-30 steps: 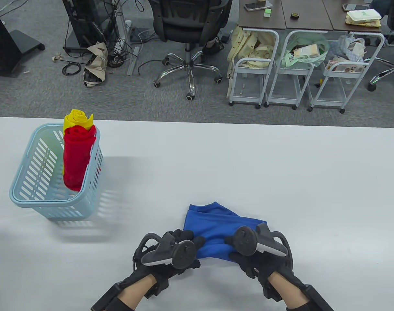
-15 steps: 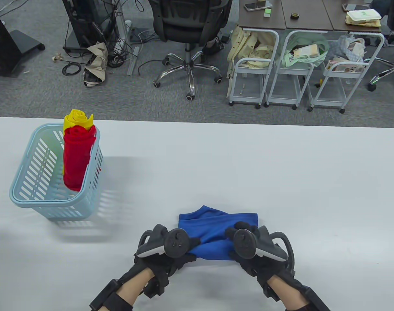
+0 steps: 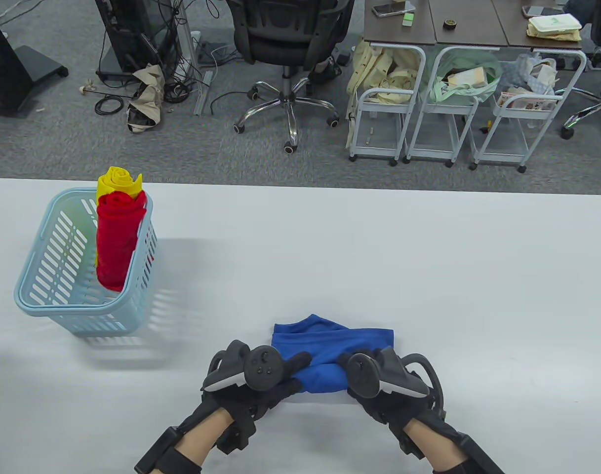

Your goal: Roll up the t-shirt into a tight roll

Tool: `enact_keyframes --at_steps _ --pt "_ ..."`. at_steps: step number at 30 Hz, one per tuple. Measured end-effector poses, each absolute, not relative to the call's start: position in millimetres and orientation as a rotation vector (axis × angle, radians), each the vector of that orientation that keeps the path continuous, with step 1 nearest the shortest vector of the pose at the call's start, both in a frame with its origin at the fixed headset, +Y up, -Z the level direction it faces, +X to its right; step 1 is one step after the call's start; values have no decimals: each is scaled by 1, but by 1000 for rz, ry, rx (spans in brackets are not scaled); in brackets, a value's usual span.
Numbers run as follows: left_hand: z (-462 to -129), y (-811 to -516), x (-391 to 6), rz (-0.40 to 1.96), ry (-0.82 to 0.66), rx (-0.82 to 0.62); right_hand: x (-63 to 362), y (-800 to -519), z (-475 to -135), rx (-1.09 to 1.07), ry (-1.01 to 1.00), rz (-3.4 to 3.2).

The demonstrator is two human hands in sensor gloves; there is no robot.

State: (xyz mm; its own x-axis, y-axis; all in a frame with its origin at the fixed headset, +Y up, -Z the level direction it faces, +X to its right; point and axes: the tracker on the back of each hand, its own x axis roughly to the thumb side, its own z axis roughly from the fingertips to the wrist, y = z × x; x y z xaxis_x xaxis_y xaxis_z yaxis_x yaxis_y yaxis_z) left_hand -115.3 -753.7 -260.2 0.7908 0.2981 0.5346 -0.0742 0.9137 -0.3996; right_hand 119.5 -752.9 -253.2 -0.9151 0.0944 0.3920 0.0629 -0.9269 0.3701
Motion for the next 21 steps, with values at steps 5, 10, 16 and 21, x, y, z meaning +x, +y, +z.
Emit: enact_keyframes --at_steps 5,10,16,21 --pt "-252 -747 -109 70 -638 -273 129 -753 -259 624 673 2854" --pt "-242 -745 -98 -115 -666 -158 132 -753 -260 646 730 2774" --pt "-242 -755 -87 -179 -691 -156 133 -756 -261 657 748 2755" --pt "-246 -754 -90 -105 -674 -166 136 -757 -262 638 750 2722"
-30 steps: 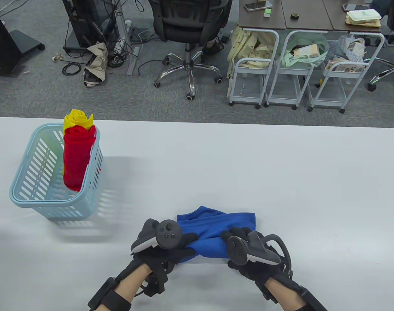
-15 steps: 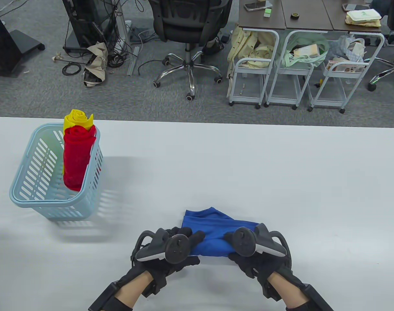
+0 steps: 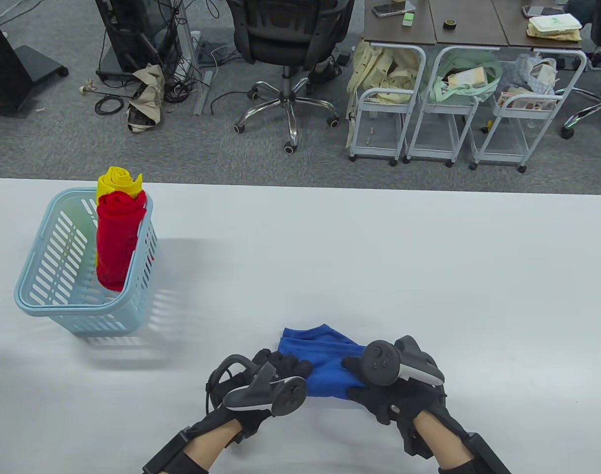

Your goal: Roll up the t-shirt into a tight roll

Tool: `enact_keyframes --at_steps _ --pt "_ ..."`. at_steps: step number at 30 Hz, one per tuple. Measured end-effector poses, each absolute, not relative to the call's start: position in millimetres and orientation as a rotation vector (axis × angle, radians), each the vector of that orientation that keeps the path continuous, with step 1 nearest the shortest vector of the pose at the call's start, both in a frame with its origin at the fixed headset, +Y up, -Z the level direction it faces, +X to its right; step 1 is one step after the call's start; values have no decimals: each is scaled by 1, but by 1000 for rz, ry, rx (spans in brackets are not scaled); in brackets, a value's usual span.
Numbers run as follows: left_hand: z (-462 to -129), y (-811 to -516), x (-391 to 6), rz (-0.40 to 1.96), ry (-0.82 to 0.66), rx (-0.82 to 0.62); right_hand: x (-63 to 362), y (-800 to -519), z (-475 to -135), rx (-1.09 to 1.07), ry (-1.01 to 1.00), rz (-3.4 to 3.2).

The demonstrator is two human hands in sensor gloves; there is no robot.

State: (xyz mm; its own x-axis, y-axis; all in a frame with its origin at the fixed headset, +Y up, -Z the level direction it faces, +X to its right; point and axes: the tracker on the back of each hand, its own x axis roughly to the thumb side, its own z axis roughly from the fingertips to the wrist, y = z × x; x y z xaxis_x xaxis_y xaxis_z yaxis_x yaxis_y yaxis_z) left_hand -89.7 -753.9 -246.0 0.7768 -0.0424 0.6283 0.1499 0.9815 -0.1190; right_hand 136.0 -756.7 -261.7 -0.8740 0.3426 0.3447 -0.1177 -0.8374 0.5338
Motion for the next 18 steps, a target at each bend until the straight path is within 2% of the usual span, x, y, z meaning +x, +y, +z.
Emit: enact_keyframes --at_steps 6,11,15,18 --pt "-263 -754 -108 181 -619 -316 119 -741 -247 695 447 3057" --pt "-276 -760 -123 398 -549 -456 110 -755 -245 722 546 3118" --pt "-267 -757 -118 298 -561 -382 114 -754 -254 715 608 3016" --pt "-252 -754 -105 64 -638 -270 126 -751 -257 696 676 2875"
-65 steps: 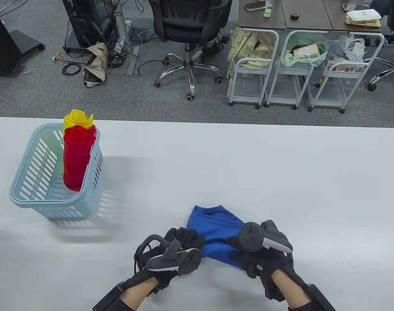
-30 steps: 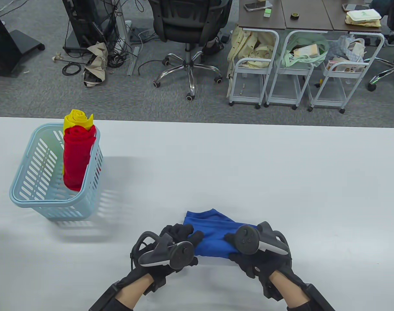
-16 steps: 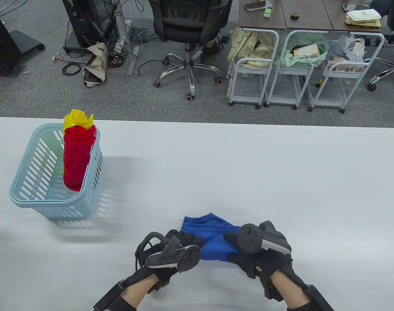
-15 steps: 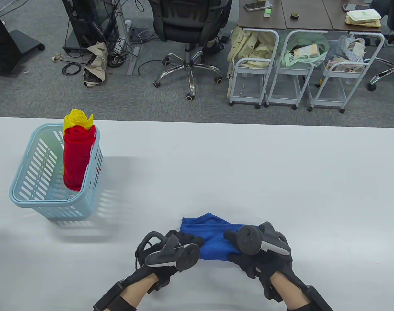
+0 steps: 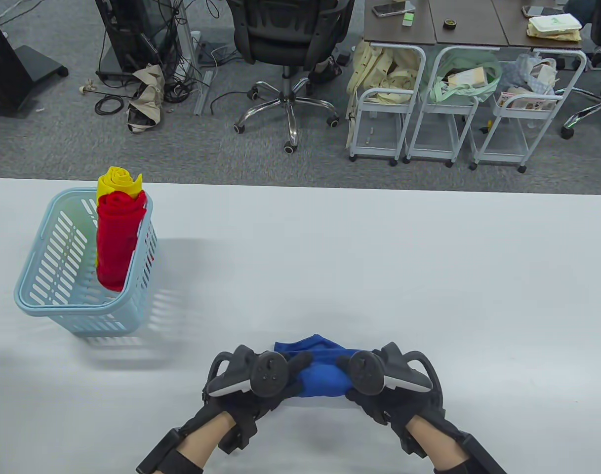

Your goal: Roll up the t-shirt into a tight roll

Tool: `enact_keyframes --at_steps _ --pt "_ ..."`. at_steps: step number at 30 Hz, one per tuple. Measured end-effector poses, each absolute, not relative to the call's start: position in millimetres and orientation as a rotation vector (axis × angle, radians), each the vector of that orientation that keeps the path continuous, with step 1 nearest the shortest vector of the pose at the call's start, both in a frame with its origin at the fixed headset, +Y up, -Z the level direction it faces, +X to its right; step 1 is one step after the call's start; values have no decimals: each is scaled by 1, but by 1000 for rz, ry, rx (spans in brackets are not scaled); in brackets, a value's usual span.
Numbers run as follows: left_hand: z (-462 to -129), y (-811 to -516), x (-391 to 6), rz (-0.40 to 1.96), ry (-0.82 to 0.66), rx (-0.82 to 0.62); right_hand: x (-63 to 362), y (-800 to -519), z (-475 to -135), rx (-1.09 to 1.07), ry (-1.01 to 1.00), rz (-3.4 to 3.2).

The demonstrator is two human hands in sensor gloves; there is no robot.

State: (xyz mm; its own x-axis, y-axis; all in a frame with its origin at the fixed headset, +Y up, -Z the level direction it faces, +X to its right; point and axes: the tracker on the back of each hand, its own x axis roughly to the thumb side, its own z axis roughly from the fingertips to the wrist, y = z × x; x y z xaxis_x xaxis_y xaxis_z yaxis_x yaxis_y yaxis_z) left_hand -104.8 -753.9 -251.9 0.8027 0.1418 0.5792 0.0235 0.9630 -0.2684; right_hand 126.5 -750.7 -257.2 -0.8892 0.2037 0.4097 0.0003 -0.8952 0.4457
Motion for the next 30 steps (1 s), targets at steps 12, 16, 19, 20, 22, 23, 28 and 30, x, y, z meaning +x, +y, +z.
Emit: enact_keyframes --at_steps 12,16,19,20,22,23,28,30 --pt "-244 -750 -87 -8 -681 -219 145 -738 -257 585 597 2891" --pt "-259 -753 -105 256 -620 -383 131 -731 -249 696 478 2983" --pt "-270 -757 -120 416 -558 -453 123 -748 -248 701 614 2987" --pt "-271 -758 -121 433 -550 -453 122 -752 -249 698 636 3017" --pt "-266 -755 -119 384 -543 -396 120 -758 -252 708 653 3067" --pt "-261 -752 -115 281 -561 -344 120 -757 -254 708 653 3059" --pt "-239 -744 -94 -27 -656 -189 129 -752 -257 720 719 2934" --pt "-235 -750 -84 -66 -691 -237 135 -753 -258 714 775 2838"
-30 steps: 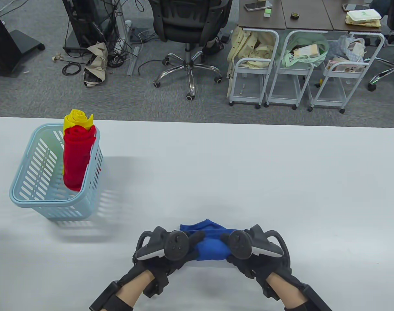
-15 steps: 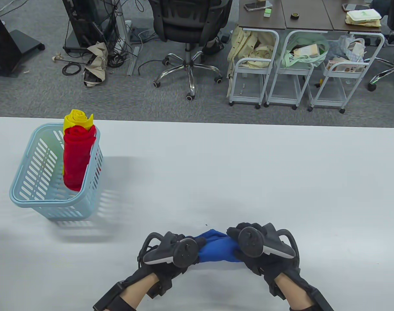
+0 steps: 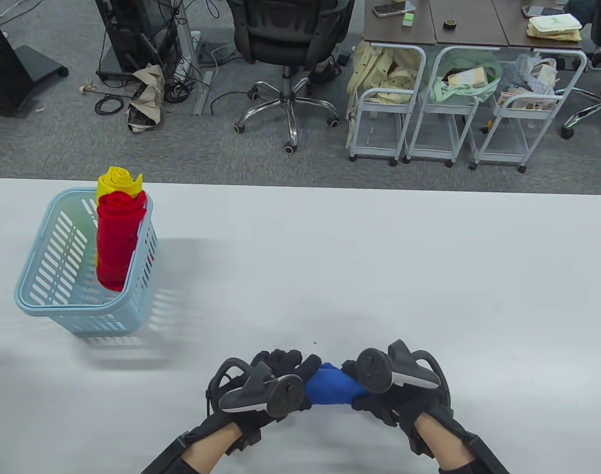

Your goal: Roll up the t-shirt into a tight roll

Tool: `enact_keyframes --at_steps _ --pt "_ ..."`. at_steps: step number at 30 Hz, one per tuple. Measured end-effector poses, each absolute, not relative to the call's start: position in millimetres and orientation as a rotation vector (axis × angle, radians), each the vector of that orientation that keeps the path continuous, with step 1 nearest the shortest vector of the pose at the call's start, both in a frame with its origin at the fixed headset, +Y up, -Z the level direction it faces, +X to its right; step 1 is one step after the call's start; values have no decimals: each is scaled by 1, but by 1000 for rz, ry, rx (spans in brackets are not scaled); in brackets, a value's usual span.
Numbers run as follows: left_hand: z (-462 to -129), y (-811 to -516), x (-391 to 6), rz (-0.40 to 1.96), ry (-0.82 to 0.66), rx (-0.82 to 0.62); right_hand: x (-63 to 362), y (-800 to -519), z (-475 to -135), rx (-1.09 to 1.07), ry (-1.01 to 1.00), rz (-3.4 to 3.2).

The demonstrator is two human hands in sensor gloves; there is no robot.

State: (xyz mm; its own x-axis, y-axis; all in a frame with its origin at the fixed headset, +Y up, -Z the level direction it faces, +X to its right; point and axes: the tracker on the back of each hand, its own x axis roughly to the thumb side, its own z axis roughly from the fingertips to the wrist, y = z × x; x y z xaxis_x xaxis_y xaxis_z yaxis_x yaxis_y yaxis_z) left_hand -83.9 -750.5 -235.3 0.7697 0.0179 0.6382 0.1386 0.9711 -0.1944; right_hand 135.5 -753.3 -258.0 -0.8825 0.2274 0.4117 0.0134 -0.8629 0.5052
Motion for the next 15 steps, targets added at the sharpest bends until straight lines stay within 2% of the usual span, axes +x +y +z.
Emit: enact_keyframes --at_steps 1,4,8,10,14,15 --pt "-235 -757 -80 -103 -694 -274 139 -753 -259 704 817 2815" --pt "-238 -770 -74 -141 -703 -320 140 -750 -256 668 755 2878" --pt "-242 -771 -77 -108 -698 -340 126 -737 -244 734 566 3021" --pt "-244 -772 -80 -97 -691 -348 120 -738 -241 783 586 2972" --pt "-253 -771 -89 -74 -653 -346 110 -766 -244 786 767 3070" --pt "-255 -770 -91 -63 -644 -348 111 -766 -246 786 770 3065"
